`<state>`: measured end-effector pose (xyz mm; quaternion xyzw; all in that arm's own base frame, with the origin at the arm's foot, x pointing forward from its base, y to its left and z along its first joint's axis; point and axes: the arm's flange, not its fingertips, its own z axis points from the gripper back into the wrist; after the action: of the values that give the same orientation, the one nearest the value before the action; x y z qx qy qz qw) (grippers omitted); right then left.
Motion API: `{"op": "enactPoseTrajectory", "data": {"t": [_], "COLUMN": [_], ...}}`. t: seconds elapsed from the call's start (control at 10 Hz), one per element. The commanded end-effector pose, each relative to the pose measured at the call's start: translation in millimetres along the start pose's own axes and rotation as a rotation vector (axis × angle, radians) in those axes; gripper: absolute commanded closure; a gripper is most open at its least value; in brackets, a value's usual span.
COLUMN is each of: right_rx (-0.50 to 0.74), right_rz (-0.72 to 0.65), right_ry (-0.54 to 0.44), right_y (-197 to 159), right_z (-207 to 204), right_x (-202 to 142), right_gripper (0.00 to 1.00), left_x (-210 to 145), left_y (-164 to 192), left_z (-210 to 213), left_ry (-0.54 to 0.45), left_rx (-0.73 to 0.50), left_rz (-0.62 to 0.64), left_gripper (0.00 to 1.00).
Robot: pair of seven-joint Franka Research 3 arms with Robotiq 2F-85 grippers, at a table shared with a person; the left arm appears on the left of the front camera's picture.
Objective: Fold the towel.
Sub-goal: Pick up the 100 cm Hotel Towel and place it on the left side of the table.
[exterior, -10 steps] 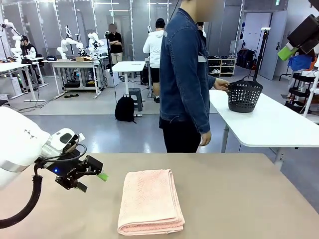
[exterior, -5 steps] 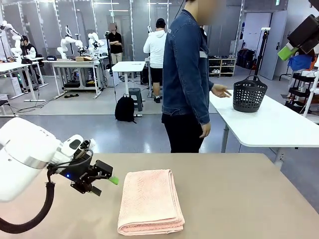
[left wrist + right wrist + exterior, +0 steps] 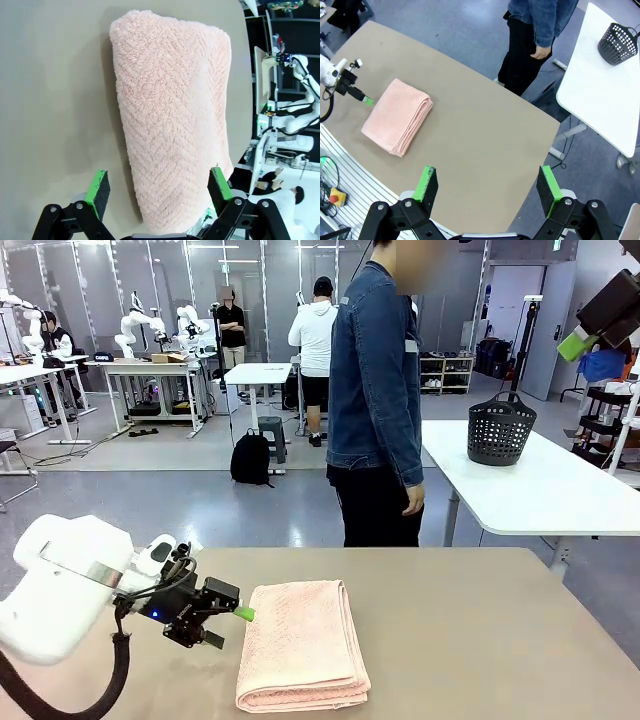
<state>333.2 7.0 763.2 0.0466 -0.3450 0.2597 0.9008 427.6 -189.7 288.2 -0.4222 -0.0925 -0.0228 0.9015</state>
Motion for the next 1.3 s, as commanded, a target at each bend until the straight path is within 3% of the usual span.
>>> {"op": "enactPoseTrajectory", "data": {"t": [0.0, 0.6, 0.9, 1.0, 1.2], "right_rx": [-0.004, -0.004, -0.004, -0.004, -0.004], "right_rz": [-0.008, -0.008, -0.008, -0.008, -0.008], "right_ry": [0.001, 0.001, 0.001, 0.001, 0.001], "right_y": [0, 0, 0, 0, 0], "right_z": [0, 0, 0, 0, 0], "right_x": [-1, -1, -1, -1, -1], "right_gripper": [0.00, 0.00, 0.00, 0.00, 0.00], "left_x": [6, 18, 17, 17, 18], "left_y": [11, 21, 20, 20, 20], "left_z": [-25, -56, -59, -58, -54], "left_ry": [-0.016, -0.002, 0.014, 0.012, 0.007], "left_rx": [-0.069, -0.205, -0.199, -0.195, -0.189], "left_rz": [-0.001, 0.060, 0.054, 0.051, 0.046], "left_gripper": [0.00, 0.00, 0.93, 1.00, 1.00]}}
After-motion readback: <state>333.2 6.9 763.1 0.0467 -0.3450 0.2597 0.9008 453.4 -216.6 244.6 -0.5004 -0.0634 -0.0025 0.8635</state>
